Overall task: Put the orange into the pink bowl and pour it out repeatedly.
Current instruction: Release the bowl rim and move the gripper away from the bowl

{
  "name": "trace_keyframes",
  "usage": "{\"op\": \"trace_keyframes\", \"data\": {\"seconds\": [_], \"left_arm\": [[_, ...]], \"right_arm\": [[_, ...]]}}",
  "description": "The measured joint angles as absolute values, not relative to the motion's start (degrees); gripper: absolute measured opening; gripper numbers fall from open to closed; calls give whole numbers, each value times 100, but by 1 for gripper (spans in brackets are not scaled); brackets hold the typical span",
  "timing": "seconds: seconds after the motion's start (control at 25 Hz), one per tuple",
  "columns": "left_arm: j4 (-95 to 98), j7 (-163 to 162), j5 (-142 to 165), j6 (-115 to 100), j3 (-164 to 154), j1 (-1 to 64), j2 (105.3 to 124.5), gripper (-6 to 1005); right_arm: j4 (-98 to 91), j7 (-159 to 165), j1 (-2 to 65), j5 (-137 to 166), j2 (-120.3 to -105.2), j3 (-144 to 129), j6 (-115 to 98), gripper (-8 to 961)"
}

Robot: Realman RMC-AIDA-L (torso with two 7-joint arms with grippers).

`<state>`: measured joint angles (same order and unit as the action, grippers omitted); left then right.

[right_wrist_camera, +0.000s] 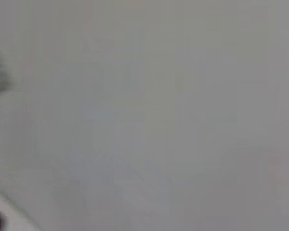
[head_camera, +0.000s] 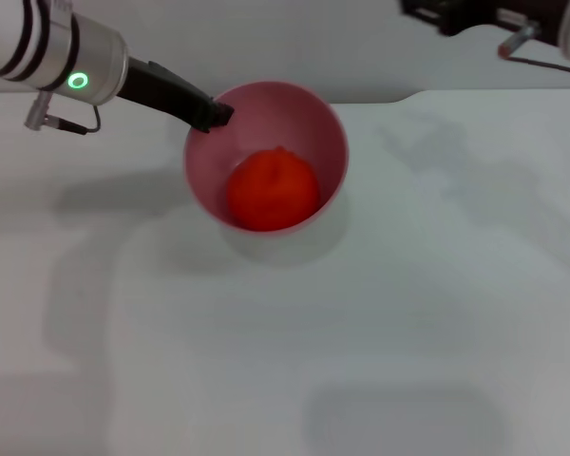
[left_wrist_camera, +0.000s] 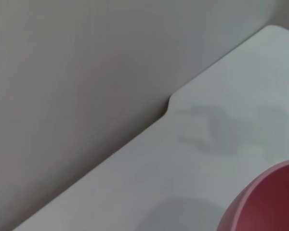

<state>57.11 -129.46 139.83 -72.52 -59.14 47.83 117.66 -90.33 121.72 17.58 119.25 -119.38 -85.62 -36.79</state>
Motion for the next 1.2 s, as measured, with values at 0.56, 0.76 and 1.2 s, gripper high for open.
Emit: {"op": "trace_keyframes", "data": {"seconds": [0.56, 0.76, 1.2], "left_arm": [[5454, -12883, 13627, -6750, -5947, 4579, 11769, 46], [5453, -12868, 13629, -6759, -5948, 4567, 11765, 46], [5456, -12852, 13702, -7202, -5950, 4461, 11670, 45]], "right_arm": [[-7852, 12163, 2087, 11331, -11886, -9384, -457, 588], [-7629, 12163, 2393, 11344, -11883, -9516, -256, 586], [-7764, 12208, 2042, 11366, -11899, -9890, 110, 588]]}}
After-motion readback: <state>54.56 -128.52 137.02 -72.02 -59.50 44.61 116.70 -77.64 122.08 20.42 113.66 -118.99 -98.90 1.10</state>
